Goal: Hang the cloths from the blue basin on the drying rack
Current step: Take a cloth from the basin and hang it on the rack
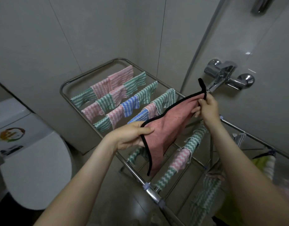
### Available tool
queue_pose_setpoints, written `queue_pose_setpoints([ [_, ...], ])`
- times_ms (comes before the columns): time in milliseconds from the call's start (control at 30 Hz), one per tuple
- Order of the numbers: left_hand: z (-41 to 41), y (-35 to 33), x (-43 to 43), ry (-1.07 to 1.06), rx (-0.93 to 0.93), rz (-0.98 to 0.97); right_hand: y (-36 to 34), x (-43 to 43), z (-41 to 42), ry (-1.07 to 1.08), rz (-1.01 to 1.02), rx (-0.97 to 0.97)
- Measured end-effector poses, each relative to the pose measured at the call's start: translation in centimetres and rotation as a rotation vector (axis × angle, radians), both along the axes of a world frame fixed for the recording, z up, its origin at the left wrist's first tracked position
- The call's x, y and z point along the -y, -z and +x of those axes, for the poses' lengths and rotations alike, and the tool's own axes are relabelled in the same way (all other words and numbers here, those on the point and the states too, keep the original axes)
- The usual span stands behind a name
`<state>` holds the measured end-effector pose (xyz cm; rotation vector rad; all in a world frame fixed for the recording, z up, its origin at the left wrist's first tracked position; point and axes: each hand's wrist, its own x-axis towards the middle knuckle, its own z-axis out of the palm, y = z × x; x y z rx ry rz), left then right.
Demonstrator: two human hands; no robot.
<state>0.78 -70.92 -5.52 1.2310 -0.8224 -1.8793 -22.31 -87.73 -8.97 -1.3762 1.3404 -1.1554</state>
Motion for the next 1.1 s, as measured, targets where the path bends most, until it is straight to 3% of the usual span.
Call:
queue_pose_setpoints([
  [200,0.8,0.0,0.7,0.027,-0.039,-0.01,0.5,0.4,0.3,0.053,-0.069,0.114],
  [533,0.5,0.5,2.6,0.075,0.124,-0.103,-0.8,2.2,1.5,0.179,-0.154,0.028],
  [700,-1.1,0.2,3.7,0.168,0.32,-0.192,0.3,2.8,1.1,0.305,-0.12,0.051],
  [900,0.4,1.4,5.3,-0.025,0.411,-0.178,1.3,4.9,1.9,0.272,-0.09,0.059],
  [1100,2.6,4.8,6.5,-0.243,0.497,-0.041,4.2,6.8,4.4,0.191,-0.042,-0.097],
])
